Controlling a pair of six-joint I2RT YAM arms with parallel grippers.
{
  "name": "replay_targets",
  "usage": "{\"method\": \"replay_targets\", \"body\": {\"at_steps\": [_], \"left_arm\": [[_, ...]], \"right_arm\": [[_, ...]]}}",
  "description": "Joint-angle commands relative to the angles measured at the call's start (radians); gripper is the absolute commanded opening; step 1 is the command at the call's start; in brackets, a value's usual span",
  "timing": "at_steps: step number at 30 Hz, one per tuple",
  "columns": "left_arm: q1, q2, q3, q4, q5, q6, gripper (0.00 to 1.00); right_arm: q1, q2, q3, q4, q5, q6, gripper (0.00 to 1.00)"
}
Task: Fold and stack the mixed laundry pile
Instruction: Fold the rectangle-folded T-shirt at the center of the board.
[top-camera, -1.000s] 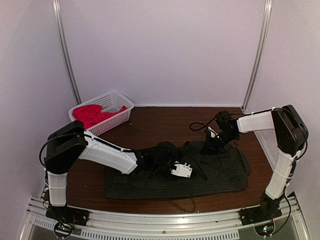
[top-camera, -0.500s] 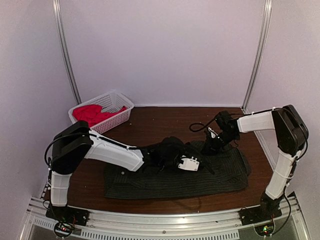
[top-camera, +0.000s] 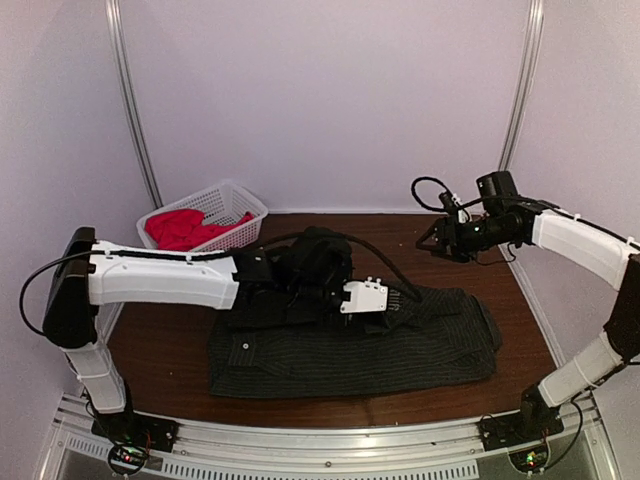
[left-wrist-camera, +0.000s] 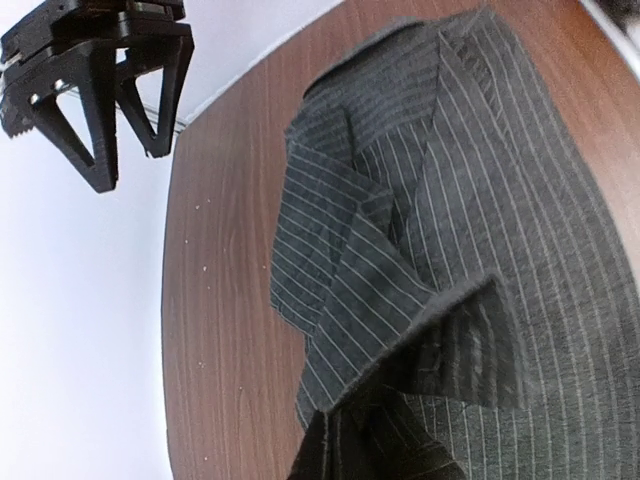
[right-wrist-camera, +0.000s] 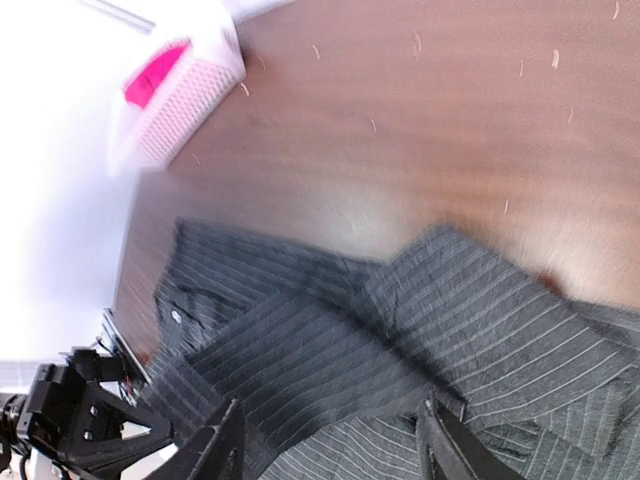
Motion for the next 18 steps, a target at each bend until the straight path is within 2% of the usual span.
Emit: {"method": "replay_targets", "body": {"at_steps": [1, 5, 9, 13, 18], "left_arm": [[-0.002, -0.069, 0.133, -0.23, 0.168, -0.187, 0.0], [-0.007, -0.068, 0.299, -0.432, 0.323, -0.265, 0.0], [-0.017, -0.109, 0.381, -0.496, 0.383, -0.321, 0.0], [-0.02, -0.097, 0.522, -0.577, 0.47, -0.341, 0.0], [-0.055, -0.029, 0.673, -0.65, 0.494, -0.343, 0.0]], "right_arm": [[-0.059, -0.064, 0.024, 0.073, -0.024, -0.006, 0.63], [-0.087, 0.011, 0.08, 0.057, -0.028, -0.046, 0.61], [-0.088, 0.081, 0.134, 0.067, -0.039, -0.072, 0.6], [-0.09, 0.142, 0.173, 0.064, -0.068, -0.1, 0.59], [-0.09, 0.202, 0.193, 0.027, -0.11, -0.15, 0.56]]}}
